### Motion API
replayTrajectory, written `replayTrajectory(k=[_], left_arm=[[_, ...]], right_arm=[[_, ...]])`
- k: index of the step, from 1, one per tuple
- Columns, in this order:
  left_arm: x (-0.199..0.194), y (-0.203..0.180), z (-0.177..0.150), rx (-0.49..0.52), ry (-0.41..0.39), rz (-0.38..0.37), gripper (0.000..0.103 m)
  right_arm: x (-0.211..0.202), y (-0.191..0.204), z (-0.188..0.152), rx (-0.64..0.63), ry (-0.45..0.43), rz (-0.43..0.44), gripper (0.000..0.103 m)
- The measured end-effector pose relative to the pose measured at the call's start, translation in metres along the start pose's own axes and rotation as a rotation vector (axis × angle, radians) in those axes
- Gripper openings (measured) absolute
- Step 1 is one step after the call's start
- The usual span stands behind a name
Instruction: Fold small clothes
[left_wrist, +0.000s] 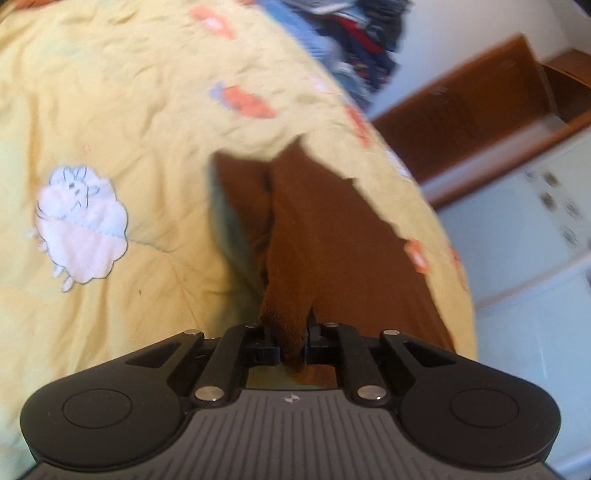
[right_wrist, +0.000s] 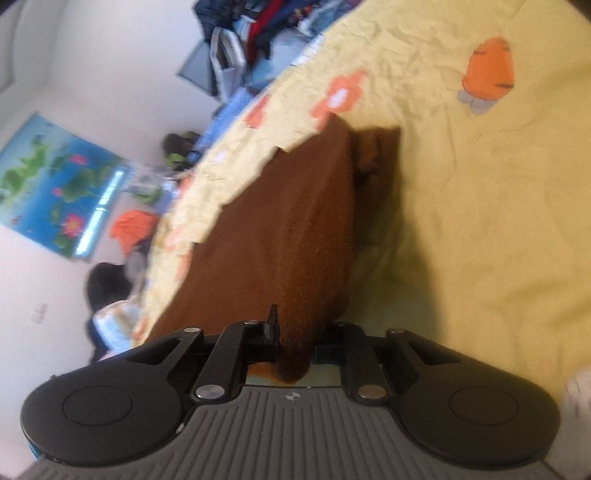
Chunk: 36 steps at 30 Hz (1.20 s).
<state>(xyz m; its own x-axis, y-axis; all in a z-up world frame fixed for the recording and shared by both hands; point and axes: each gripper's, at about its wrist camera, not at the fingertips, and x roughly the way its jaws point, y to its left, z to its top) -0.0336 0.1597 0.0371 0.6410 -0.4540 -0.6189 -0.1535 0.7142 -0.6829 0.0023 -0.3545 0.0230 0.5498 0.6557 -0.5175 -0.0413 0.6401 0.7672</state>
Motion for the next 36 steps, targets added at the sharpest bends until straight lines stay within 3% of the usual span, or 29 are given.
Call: replayTrajectory(k=[4,6,7,9,10,11,12,14,17,19,21,22,24,26,29,32,34,35,36], left_arm=[[-0.01,0.012,-0.013,0.13,0.067,0.07,0.012],[-0.007,0.022,-0.016,0.16,0.107,0.108,0.02],[-0.01,0.025,-0.014,0.163,0.112,0.122,0.024],[-0.03,0.026,0.002,0.157,0.04,0.124,0.037],[-0.041,0.025,0.013,0.156,-0.029,0.123,0.047],[-0.051,0.021,0.025,0.158,-0.107,0.135,0.078],[-0.057,0.014,0.036,0.166,-0.191,0.155,0.096],[-0.05,-0.008,0.06,0.239,-0.284,0.174,0.097],[0.005,-0.035,0.091,0.343,-0.236,0.195,0.096],[0.059,-0.051,0.104,0.396,-0.145,0.235,0.089],[0.104,-0.061,0.107,0.441,-0.078,0.297,0.062],[0.121,-0.063,0.106,0.453,-0.04,0.329,0.055],[0.143,-0.061,0.103,0.484,0.005,0.37,0.005],[0.136,-0.063,0.098,0.49,-0.049,0.384,0.004],[0.099,-0.062,0.094,0.482,-0.187,0.38,0.004],[0.112,-0.04,0.096,0.473,-0.12,0.468,0.004],[0.115,-0.039,0.086,0.532,-0.138,0.481,0.005],[0.112,-0.045,0.083,0.551,-0.139,0.498,0.007],[0.105,-0.051,0.08,0.564,-0.154,0.502,0.008]], right_arm=[[-0.016,-0.011,-0.022,-0.001,0.053,-0.034,0.022],[-0.014,-0.021,-0.028,0.035,0.081,-0.084,0.035],[-0.018,-0.026,-0.025,0.072,0.065,-0.059,0.043],[-0.035,-0.028,-0.01,0.1,-0.031,-0.049,0.081],[-0.046,-0.025,-0.001,0.089,-0.104,-0.055,0.087],[-0.053,-0.021,0.012,0.067,-0.163,-0.057,0.091],[-0.055,-0.017,0.026,0.043,-0.196,-0.059,0.089],[-0.042,-0.009,0.055,-0.012,-0.204,-0.071,0.088],[0.004,0.004,0.093,-0.107,-0.149,-0.142,0.085],[0.042,0.012,0.108,-0.176,-0.093,-0.227,0.083],[0.078,0.017,0.116,-0.237,-0.031,-0.298,0.068],[0.093,0.021,0.115,-0.263,-0.012,-0.319,0.059],[0.11,0.029,0.11,-0.342,0.001,-0.337,0.016],[0.11,0.043,0.103,-0.408,-0.025,-0.324,0.016],[0.086,0.06,0.1,-0.443,-0.139,-0.221,0.016],[0.097,0.045,0.108,-0.428,-0.133,-0.275,0.016],[0.114,0.026,0.107,-0.391,-0.093,-0.333,0.016],[0.114,0.021,0.105,-0.373,-0.108,-0.318,0.02],[0.11,0.021,0.104,-0.345,-0.117,-0.303,0.031]])
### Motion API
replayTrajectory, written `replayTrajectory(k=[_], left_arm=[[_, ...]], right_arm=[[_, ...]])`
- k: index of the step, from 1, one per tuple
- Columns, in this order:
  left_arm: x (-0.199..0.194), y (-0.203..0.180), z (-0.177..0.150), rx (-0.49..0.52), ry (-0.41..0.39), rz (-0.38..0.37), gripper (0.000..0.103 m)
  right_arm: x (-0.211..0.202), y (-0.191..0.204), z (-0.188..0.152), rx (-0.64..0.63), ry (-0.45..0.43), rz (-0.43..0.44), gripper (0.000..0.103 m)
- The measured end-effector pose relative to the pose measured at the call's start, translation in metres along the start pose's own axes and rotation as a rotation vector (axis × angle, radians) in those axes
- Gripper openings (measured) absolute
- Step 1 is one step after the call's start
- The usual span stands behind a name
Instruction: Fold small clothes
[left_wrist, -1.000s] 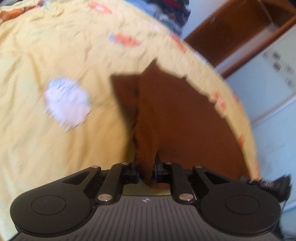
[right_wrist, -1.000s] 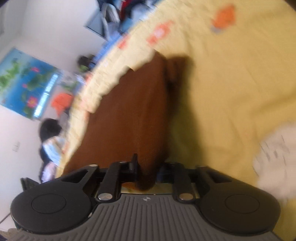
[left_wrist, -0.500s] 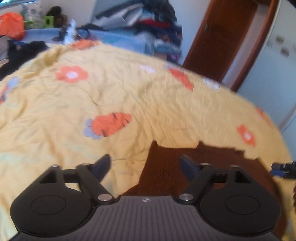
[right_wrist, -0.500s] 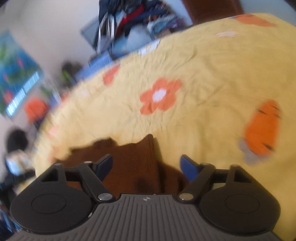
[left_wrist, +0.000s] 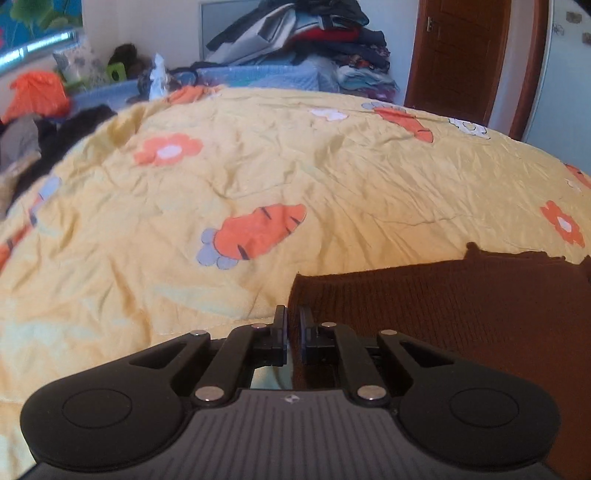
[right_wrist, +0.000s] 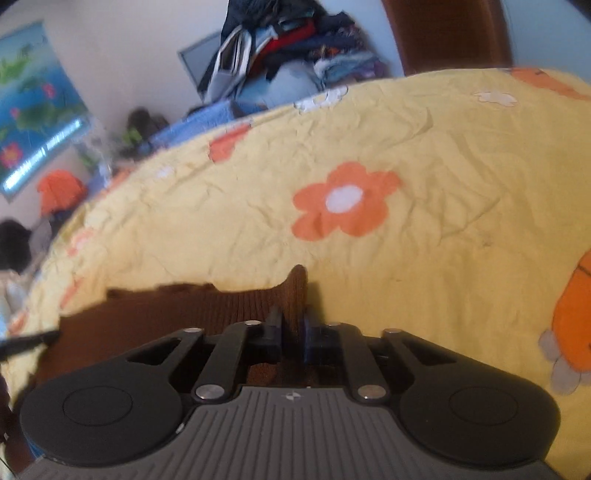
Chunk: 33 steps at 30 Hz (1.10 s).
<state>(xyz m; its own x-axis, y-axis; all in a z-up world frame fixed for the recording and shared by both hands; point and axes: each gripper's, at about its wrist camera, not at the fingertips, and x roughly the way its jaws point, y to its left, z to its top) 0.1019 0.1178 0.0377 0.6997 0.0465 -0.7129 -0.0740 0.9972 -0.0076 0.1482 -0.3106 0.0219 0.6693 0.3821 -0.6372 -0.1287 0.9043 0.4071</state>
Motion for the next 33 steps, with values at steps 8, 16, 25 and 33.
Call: replayTrajectory(k=[8,16,25,33], left_arm=[[-0.054,-0.052,-0.007,0.069,-0.165,-0.145,0.08],[-0.002,-0.067,-0.034,0.099,-0.062,-0.077,0.084],[-0.089,0.008,-0.082,-0.242,-0.068,-0.079,0.083],[-0.124,0.079,-0.155,-0.783,0.086,-0.353,0.083]], right_arm=[[-0.047,0.051,-0.002,-0.042,-0.136,0.066,0.07],[0.0,0.063,-0.046,-0.294,-0.064,-0.059,0.085],[0.006,0.076,-0.052,-0.401,-0.025,-0.084,0.103],[0.007,0.073,-0.05,-0.378,-0.034,-0.067,0.103]])
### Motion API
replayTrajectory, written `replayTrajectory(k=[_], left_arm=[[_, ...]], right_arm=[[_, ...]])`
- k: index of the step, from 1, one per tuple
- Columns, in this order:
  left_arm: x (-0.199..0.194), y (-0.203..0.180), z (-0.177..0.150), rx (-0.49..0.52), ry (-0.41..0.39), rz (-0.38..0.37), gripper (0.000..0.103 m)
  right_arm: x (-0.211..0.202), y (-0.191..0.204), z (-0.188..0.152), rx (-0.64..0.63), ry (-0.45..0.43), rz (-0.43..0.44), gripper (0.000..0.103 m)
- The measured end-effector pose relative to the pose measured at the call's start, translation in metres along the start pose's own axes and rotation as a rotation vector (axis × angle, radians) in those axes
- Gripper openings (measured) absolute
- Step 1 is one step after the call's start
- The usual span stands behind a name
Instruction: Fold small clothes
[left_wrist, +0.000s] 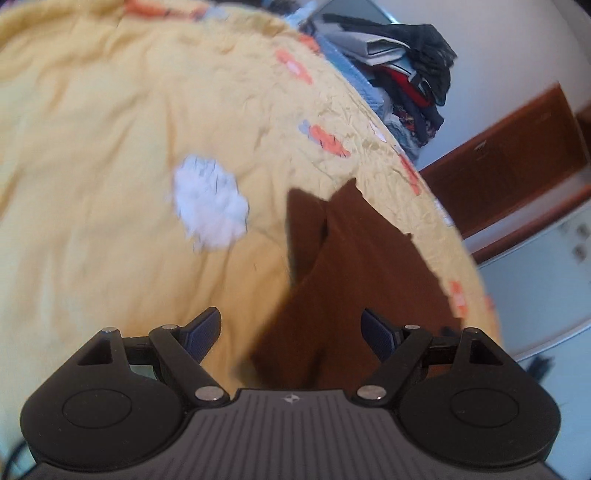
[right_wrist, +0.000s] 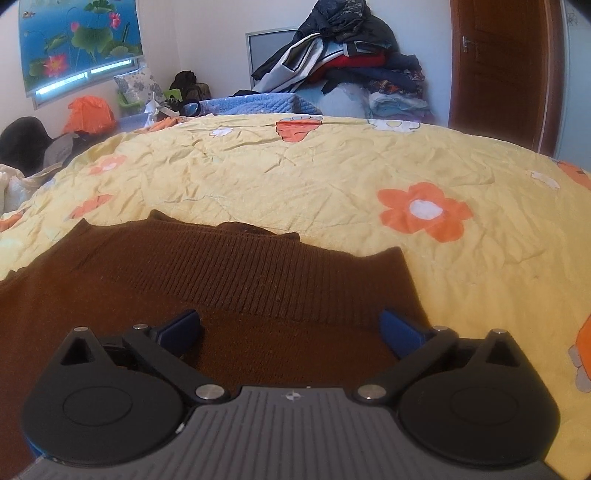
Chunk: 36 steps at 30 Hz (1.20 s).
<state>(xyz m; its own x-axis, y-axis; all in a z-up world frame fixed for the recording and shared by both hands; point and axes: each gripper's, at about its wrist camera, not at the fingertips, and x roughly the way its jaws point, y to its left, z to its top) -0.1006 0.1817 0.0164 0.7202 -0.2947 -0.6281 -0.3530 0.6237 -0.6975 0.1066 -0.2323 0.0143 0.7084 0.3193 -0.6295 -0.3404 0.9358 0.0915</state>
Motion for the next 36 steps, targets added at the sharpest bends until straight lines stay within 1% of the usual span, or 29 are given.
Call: replayTrajectory(k=[2,4,5,7,10,11,12,13,14,16,17,18,19,21,23,24,25,26,27,29,31,32,34,36], left_arm=[[0.004,0.006,-0.006,-0.088,0.056,-0.087,0.083],[0.01,0.004,-0.013,-0.138,0.089,-0.128,0.083],[0.013,0.003,-0.015,-0.148,0.09,-0.129,0.083],[0.016,-0.001,-0.017,-0.153,0.06,-0.112,0.082],[0.017,-0.01,-0.014,-0.142,-0.011,-0.051,0.082],[0.019,-0.016,-0.014,-0.125,-0.033,-0.024,0.077],[0.021,-0.022,-0.013,-0.095,-0.05,0.012,0.048],[0.024,-0.029,-0.012,-0.054,-0.054,0.053,0.031],[0.028,-0.034,-0.012,-0.015,-0.047,0.101,0.022],[0.029,-0.047,-0.015,0.08,-0.05,0.163,0.019],[0.027,-0.058,-0.017,0.159,-0.06,0.189,0.018],[0.024,-0.069,-0.021,0.247,-0.074,0.207,0.017],[0.02,-0.081,-0.026,0.336,-0.092,0.224,0.016],[0.016,-0.105,-0.039,0.512,-0.135,0.252,0.015],[0.016,-0.124,-0.052,0.66,-0.178,0.276,0.012],[0.018,-0.13,-0.057,0.706,-0.189,0.283,0.011],[0.02,-0.134,-0.06,0.736,-0.194,0.287,0.011],[0.023,-0.136,-0.063,0.756,-0.192,0.289,0.01],[0.025,-0.137,-0.066,0.773,-0.187,0.288,0.01],[0.031,-0.138,-0.071,0.796,-0.172,0.288,0.009],[0.035,-0.137,-0.076,0.803,-0.153,0.284,0.009],[0.036,-0.136,-0.078,0.804,-0.145,0.28,0.009],[0.039,-0.134,-0.08,0.808,-0.139,0.281,0.009],[0.041,-0.13,-0.079,0.801,-0.145,0.301,0.009]], right_arm=[[0.0,0.0,0.0,0.002,-0.002,-0.001,0.103],[-0.001,-0.001,-0.001,0.006,-0.005,-0.003,0.103],[-0.002,-0.001,-0.001,0.009,-0.007,-0.003,0.103],[-0.003,-0.001,-0.002,0.017,-0.011,-0.004,0.103],[-0.004,-0.002,-0.003,0.028,-0.015,-0.001,0.103],[-0.004,-0.003,-0.003,0.031,-0.016,0.001,0.103],[-0.004,-0.003,-0.003,0.032,-0.016,0.001,0.103],[-0.004,-0.003,-0.003,0.031,-0.015,0.0,0.103],[-0.004,-0.003,-0.002,0.031,-0.013,-0.002,0.103],[-0.007,0.001,0.005,0.053,0.006,-0.037,0.102],[-0.011,0.003,0.013,0.113,0.024,-0.054,0.101],[-0.018,0.005,0.022,0.193,0.033,-0.025,0.101],[-0.026,0.011,0.032,0.259,0.033,0.066,0.101],[-0.032,0.035,0.05,0.301,0.069,0.289,0.103],[-0.024,0.076,0.064,0.254,0.184,0.465,0.103],[-0.016,0.1,0.069,0.219,0.249,0.53,0.103],[-0.008,0.122,0.072,0.18,0.3,0.574,0.103],[0.0,0.144,0.075,0.133,0.344,0.596,0.101],[0.008,0.165,0.077,0.074,0.383,0.601,0.1],[0.027,0.202,0.078,-0.039,0.455,0.57,0.099],[0.047,0.231,0.076,-0.121,0.529,0.525,0.088],[0.052,0.245,0.072,-0.17,0.551,0.501,0.083],[0.061,0.269,0.062,-0.29,0.588,0.444,0.078],[0.06,0.289,0.05,-0.439,0.575,0.366,0.077]])
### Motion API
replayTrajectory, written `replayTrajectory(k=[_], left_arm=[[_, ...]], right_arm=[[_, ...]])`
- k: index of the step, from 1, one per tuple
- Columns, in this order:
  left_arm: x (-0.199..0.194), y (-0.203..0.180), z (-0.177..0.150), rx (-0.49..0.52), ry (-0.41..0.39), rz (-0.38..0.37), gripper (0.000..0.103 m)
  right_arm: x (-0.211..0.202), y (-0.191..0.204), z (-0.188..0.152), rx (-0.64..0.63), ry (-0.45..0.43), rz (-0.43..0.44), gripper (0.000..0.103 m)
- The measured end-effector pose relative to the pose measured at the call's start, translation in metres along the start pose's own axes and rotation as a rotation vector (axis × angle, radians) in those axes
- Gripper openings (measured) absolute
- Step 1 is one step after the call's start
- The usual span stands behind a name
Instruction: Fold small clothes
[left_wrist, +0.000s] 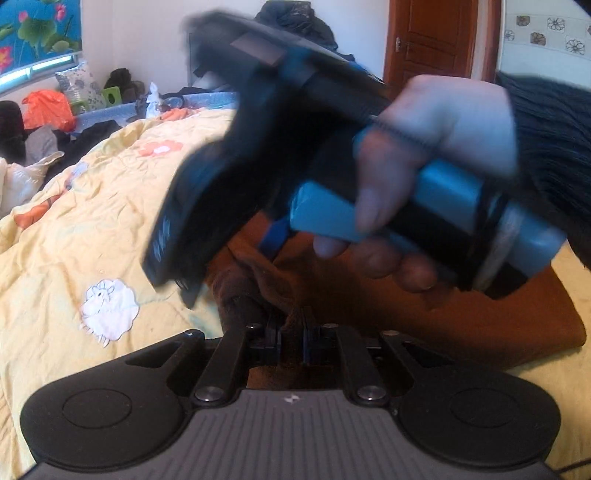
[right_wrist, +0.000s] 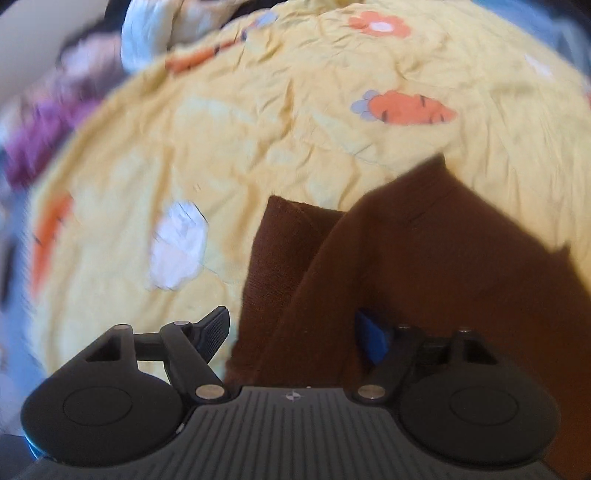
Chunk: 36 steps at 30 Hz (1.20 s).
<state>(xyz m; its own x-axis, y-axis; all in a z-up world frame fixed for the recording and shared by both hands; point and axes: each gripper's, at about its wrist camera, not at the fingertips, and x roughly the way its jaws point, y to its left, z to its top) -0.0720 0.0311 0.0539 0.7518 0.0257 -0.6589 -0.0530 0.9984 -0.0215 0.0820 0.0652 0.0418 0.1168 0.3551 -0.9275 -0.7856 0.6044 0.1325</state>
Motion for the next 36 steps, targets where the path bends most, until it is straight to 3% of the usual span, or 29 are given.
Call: replayTrajectory(k=[4,7,13,15,16,18,19,22,27,29,30,31,33,36], left_arm=[[-0.002,0.017,-0.009,-0.066,0.0,0.077,0.01],[-0.003,0.031,-0.02,-0.118,0.038,0.078,0.014],[0.008,0.034,-0.014,-0.164,0.096,0.046,0.032],[0.007,0.033,-0.012,-0.165,0.093,0.026,0.055],[0.005,0.034,-0.012,-0.161,0.081,0.016,0.06],[-0.002,0.033,-0.014,-0.147,0.044,0.073,0.084],[-0.007,0.032,-0.016,-0.137,0.013,0.098,0.086],[-0.012,0.04,-0.021,-0.142,-0.029,0.066,0.086],[0.022,0.065,-0.021,-0.33,0.13,-0.032,0.085],[0.026,0.07,-0.015,-0.365,0.09,-0.032,0.082],[0.028,0.07,-0.012,-0.36,0.089,-0.04,0.043],[0.031,0.069,-0.008,-0.349,0.098,-0.064,0.019],[0.032,0.064,0.001,-0.314,0.086,-0.052,0.013],[0.02,0.028,0.004,-0.086,-0.004,0.012,0.012]], right_arm=[[0.005,0.016,-0.005,-0.108,-0.004,-0.066,0.075],[0.001,0.009,-0.013,-0.094,-0.031,-0.034,0.069],[-0.01,-0.021,-0.011,0.028,-0.06,0.064,0.063],[-0.011,-0.023,-0.013,0.038,-0.062,0.07,0.063],[-0.011,-0.023,-0.013,0.042,-0.064,0.073,0.063],[-0.01,-0.025,-0.014,0.059,-0.072,0.082,0.063],[-0.01,-0.027,-0.014,0.069,-0.076,0.09,0.063],[-0.011,-0.036,-0.016,0.11,-0.087,0.128,0.063],[-0.012,-0.057,-0.018,0.221,-0.104,0.214,0.058],[-0.012,-0.063,-0.021,0.247,-0.11,0.23,0.056],[-0.012,-0.064,-0.021,0.256,-0.11,0.238,0.056],[-0.012,-0.065,-0.022,0.265,-0.108,0.245,0.057],[-0.014,-0.065,-0.019,0.288,-0.09,0.253,0.063],[-0.026,-0.055,-0.012,0.26,-0.086,0.236,0.067]])
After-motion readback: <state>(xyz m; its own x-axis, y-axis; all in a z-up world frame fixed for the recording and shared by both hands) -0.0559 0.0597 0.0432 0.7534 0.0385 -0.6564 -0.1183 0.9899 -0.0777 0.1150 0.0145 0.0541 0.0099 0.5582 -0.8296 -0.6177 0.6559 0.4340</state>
